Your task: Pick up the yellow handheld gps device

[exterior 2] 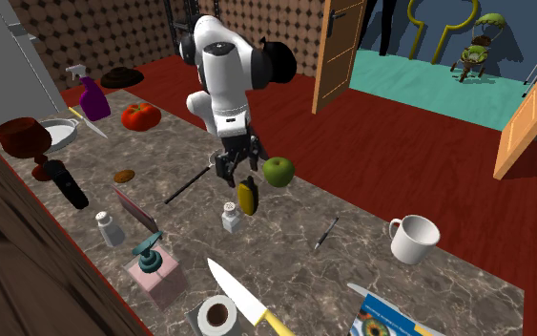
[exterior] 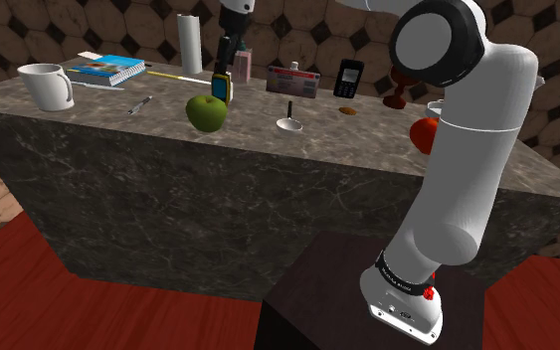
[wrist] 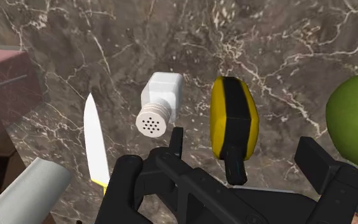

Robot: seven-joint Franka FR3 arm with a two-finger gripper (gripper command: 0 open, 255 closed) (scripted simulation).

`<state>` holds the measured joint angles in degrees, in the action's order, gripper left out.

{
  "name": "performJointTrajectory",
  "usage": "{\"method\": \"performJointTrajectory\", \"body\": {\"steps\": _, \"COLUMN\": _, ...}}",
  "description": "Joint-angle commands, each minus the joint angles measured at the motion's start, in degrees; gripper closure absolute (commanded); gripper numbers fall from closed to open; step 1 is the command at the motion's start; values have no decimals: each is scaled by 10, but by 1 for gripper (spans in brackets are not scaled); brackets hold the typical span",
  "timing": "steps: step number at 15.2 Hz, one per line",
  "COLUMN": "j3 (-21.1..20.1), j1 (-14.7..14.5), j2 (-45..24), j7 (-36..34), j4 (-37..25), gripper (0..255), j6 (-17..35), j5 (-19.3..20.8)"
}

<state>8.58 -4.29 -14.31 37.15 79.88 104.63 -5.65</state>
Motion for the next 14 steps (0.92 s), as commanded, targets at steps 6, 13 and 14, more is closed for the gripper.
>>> {"method": "performJointTrajectory", "body": {"steps": 6, "j3": -1, "j1": -3, "j2": 2, "j7": 3, "j4": 52, "gripper": 0, "j6": 50, "j5": 0}}
{"method": "performJointTrajectory", "body": {"steps": 13, "j3": -1, "j1": -3, "j2": 3, "j7": 3, "j4": 54, "gripper": 255, "j6": 51, "j5": 0}}
{"method": "performJointTrajectory", "body": {"steps": 14, "j3": -1, "j1": -3, "j2": 3, "j7": 3, "j4": 53, "gripper": 255, "j6": 51, "j5": 0}}
